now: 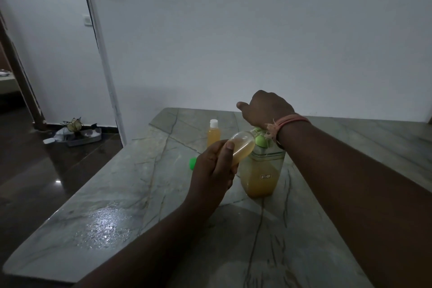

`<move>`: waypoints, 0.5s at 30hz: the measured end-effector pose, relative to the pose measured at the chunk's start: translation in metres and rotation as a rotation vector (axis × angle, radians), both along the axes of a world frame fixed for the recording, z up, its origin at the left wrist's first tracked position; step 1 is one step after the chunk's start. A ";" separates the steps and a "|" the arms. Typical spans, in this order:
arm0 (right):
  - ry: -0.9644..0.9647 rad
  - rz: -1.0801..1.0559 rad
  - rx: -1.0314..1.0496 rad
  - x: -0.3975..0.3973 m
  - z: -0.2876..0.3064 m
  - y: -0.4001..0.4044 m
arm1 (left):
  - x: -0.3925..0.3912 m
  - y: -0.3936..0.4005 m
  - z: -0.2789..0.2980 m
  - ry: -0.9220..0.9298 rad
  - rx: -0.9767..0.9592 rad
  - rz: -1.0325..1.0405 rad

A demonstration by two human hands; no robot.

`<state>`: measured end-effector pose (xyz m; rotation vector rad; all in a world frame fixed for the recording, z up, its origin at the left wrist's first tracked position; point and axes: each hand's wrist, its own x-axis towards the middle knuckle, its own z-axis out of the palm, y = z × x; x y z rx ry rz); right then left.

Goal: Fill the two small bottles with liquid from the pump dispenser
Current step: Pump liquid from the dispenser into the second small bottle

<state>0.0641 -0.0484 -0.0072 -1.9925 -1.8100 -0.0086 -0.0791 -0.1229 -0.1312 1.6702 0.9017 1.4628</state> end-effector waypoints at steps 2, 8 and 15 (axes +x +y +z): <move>-0.046 0.026 -0.013 -0.002 0.005 0.001 | 0.000 -0.001 0.000 -0.003 0.003 -0.003; 0.115 0.031 0.039 0.002 -0.008 0.014 | 0.001 0.002 0.001 -0.025 0.020 -0.017; 0.048 0.014 -0.004 0.003 -0.003 0.008 | 0.000 -0.001 0.002 -0.016 0.002 -0.019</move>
